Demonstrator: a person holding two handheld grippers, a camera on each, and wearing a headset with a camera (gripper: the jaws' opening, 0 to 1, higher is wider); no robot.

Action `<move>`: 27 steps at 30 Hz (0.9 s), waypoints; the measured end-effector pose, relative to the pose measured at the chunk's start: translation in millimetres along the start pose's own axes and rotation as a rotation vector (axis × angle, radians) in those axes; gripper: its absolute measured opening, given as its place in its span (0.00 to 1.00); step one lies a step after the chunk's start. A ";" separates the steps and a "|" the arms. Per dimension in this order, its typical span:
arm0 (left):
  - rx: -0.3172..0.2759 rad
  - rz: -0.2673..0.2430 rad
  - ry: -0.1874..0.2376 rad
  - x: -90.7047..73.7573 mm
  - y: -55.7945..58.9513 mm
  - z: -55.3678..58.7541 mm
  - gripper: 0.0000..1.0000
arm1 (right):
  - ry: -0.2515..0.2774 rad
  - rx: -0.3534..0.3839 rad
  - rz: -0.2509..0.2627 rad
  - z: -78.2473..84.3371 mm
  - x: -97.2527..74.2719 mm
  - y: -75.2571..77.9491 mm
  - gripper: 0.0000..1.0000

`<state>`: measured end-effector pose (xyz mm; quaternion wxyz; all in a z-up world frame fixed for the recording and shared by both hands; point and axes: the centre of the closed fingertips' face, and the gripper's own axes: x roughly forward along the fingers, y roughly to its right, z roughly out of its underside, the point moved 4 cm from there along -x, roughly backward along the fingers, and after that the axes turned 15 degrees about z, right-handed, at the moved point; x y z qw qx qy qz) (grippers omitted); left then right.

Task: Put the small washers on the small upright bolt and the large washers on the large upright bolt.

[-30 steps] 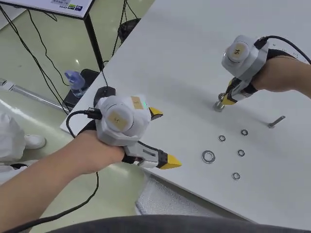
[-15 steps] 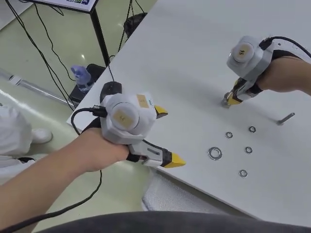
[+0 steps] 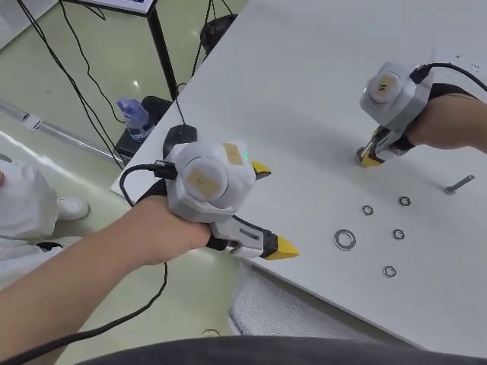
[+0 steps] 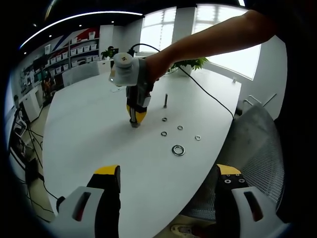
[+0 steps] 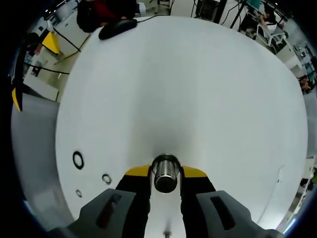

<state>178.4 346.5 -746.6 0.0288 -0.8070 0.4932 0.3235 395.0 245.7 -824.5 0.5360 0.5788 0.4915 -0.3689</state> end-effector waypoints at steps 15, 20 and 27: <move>0.023 0.003 -0.023 4.2 -2.4 -1.4 0.78 | 0.009 -0.016 0.012 -2.6 -4.9 -5.3 0.22; 0.034 -0.004 -0.027 3.1 -3.9 -0.9 0.79 | 0.010 -0.002 0.009 -2.0 -5.7 -6.6 0.23; 0.057 -0.025 -0.041 2.0 -6.9 0.2 0.83 | 0.018 -0.012 0.002 -2.4 -6.7 -8.3 0.24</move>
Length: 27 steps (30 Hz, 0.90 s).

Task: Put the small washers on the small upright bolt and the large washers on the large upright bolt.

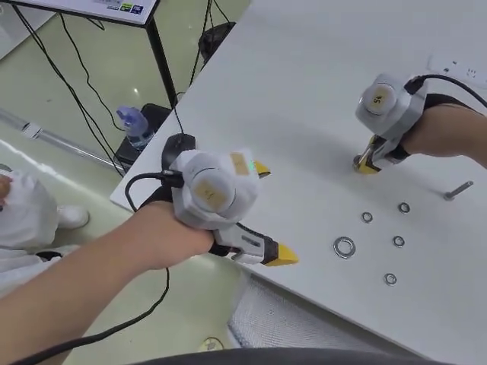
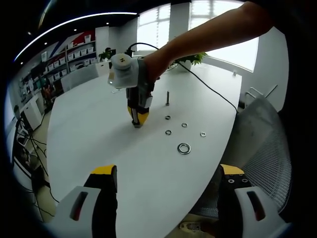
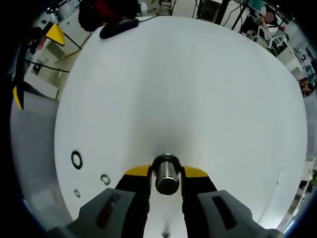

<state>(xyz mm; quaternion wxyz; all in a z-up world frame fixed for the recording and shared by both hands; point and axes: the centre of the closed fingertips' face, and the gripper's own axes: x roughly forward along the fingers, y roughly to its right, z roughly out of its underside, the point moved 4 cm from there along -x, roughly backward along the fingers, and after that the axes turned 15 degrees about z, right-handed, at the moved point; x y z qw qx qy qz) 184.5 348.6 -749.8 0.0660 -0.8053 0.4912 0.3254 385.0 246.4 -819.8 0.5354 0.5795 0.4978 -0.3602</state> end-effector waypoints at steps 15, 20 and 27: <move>0.007 0.023 -0.011 4.2 4.0 -1.4 0.85 | 0.101 0.020 0.027 -18.7 -22.4 8.7 0.37; 0.013 0.026 -0.010 4.5 5.6 -2.7 0.85 | 0.110 -0.005 0.018 -18.8 -22.2 3.0 0.37; 0.018 0.025 -0.006 2.1 0.3 -5.0 0.85 | 0.146 -0.017 0.029 -25.6 -38.0 -2.2 0.40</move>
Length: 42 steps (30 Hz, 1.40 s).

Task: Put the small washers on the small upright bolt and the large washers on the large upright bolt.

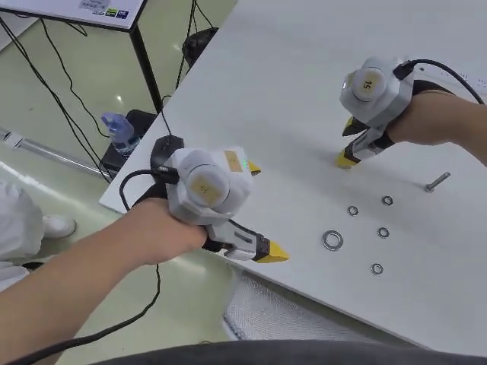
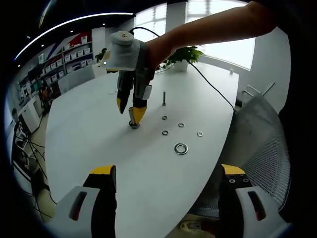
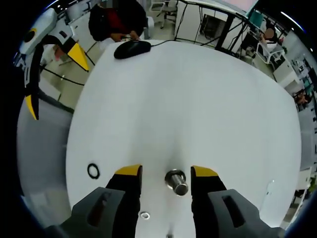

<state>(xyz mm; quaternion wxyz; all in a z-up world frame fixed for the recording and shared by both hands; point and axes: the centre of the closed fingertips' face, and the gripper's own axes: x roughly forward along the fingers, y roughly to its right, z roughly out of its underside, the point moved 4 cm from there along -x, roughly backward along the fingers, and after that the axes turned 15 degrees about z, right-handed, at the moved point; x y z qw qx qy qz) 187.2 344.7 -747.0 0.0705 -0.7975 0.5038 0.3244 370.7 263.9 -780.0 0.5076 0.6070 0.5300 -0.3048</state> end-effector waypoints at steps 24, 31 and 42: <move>0.017 0.021 -0.011 2.3 3.9 -2.7 0.84 | 0.085 0.008 -0.049 4.9 -31.3 -65.6 0.46; 0.023 0.016 -0.006 -0.1 1.7 -5.3 0.83 | 0.089 0.013 -0.062 6.9 -39.1 -86.7 0.46; 0.025 0.010 -0.005 -2.0 3.0 -4.1 0.82 | 0.081 0.037 -0.074 20.1 -40.7 -117.5 0.46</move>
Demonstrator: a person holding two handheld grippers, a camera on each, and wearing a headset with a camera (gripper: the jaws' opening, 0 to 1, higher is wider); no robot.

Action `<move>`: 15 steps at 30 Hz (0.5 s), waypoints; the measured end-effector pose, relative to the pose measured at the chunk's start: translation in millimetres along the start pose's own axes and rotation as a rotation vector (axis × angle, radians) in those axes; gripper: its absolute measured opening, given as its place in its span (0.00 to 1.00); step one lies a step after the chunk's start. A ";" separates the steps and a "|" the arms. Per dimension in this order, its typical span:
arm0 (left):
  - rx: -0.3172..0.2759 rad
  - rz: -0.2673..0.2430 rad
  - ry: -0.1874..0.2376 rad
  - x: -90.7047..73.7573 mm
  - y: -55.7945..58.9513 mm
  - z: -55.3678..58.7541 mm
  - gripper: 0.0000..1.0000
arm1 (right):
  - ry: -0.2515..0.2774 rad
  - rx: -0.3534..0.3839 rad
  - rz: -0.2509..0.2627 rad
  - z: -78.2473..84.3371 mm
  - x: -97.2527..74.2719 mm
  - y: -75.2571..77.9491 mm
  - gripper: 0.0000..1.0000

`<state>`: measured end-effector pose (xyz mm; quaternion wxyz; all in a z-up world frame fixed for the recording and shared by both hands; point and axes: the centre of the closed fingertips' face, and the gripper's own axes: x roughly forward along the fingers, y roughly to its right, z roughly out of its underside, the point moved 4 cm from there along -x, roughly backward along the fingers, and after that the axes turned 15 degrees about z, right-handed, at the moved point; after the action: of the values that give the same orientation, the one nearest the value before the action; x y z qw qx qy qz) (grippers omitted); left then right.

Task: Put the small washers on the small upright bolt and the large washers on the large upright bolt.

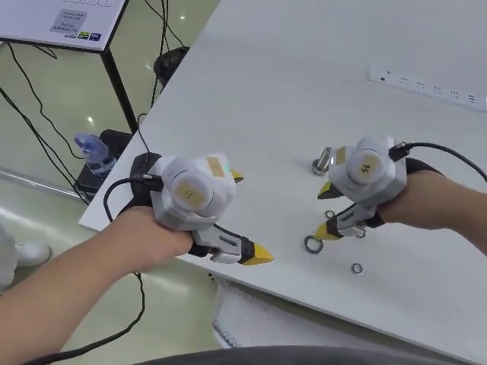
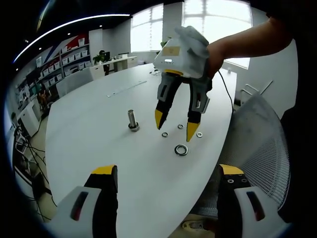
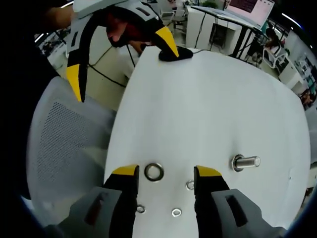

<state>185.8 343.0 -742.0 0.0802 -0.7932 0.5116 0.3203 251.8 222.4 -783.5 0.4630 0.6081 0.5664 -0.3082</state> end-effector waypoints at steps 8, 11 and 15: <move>0.004 0.006 -0.001 1.0 2.9 -1.1 0.82 | -0.015 0.024 -0.006 11.4 4.6 -15.7 0.45; 0.008 0.008 -0.004 1.0 3.2 -0.8 0.82 | -0.019 0.034 -0.007 15.2 9.0 -20.0 0.45; 0.007 0.005 0.004 -1.0 2.2 -1.8 0.82 | -0.016 0.040 0.018 17.4 13.9 -19.7 0.45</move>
<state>184.5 341.9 -739.5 0.0811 -0.7922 0.5151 0.3169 237.6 210.8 -807.0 0.4581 0.6200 0.5508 -0.3200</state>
